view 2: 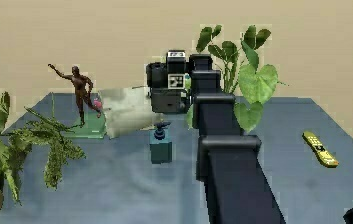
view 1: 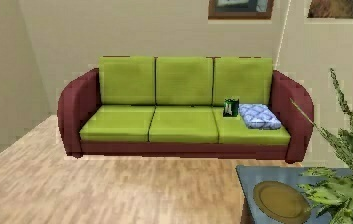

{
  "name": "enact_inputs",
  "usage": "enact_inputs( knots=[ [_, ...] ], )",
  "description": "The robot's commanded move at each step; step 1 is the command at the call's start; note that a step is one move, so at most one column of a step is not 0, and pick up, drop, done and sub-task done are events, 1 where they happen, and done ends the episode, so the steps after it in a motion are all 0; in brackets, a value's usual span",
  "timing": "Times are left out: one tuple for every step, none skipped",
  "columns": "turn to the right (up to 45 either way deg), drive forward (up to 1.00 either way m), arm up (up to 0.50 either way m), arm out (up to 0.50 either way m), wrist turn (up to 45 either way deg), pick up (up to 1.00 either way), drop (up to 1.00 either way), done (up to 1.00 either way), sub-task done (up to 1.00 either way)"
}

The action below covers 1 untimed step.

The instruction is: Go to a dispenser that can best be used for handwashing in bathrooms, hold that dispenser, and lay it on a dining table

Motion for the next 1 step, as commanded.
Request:
enact_inputs(
  knots=[
    [0.0,0.0,0.0,-0.1,0.0,0.0,0.0,0.0,0.0]
  ],
)
